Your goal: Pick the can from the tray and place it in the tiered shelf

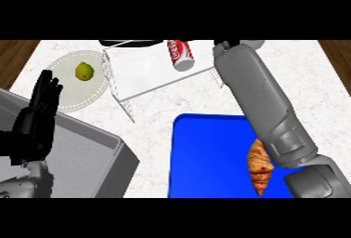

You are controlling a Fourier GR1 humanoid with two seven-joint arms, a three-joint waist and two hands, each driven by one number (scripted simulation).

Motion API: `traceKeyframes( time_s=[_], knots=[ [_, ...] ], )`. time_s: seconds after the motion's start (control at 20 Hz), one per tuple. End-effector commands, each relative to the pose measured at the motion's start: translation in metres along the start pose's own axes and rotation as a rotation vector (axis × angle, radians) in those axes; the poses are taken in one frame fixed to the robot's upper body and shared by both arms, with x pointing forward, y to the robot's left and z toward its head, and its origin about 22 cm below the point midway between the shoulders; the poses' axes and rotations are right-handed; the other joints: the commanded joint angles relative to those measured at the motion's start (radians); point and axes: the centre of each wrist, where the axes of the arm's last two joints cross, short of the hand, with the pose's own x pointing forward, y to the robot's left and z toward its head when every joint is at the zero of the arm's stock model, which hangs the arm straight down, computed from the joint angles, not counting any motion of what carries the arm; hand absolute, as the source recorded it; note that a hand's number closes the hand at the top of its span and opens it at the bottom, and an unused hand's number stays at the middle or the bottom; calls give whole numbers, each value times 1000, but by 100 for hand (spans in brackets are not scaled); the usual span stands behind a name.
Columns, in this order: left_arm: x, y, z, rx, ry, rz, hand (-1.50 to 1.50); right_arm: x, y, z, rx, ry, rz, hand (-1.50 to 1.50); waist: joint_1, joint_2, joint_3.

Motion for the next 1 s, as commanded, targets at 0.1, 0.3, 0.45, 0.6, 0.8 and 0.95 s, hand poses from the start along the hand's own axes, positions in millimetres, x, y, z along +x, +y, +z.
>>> traceKeyframes(
  time_s=[0.1, 0.3, 0.45, 0.6, 0.8, 0.95],
  knots=[
    [-6, 5, 3, 3, 115, 17, 0, -15, -60, -14, -76, 113, -31, -150, -37, -7, -9],
    [-27, 6, 15, 17, 112, 21, 0, -27, -113, -12, -94, 129, -45, -150, -44, -7, -9],
    [-17, -1, 16, 11, 108, 4, 0, -38, -159, -7, -40, 116, -8, -150, -39, -6, -9],
    [-15, 7, 6, 12, 98, 0, 0, -50, -201, 4, -29, 99, -46, -150, -37, -1, -9],
    [-4, -9, 22, 2, 103, 21, 0, -61, -219, 18, -34, 99, -50, -150, -11, 2, -9],
    [-10, 8, 15, -14, 101, 16, 0, -73, -253, 32, -42, 82, -62, -150, -13, 3, -9]
  ],
)
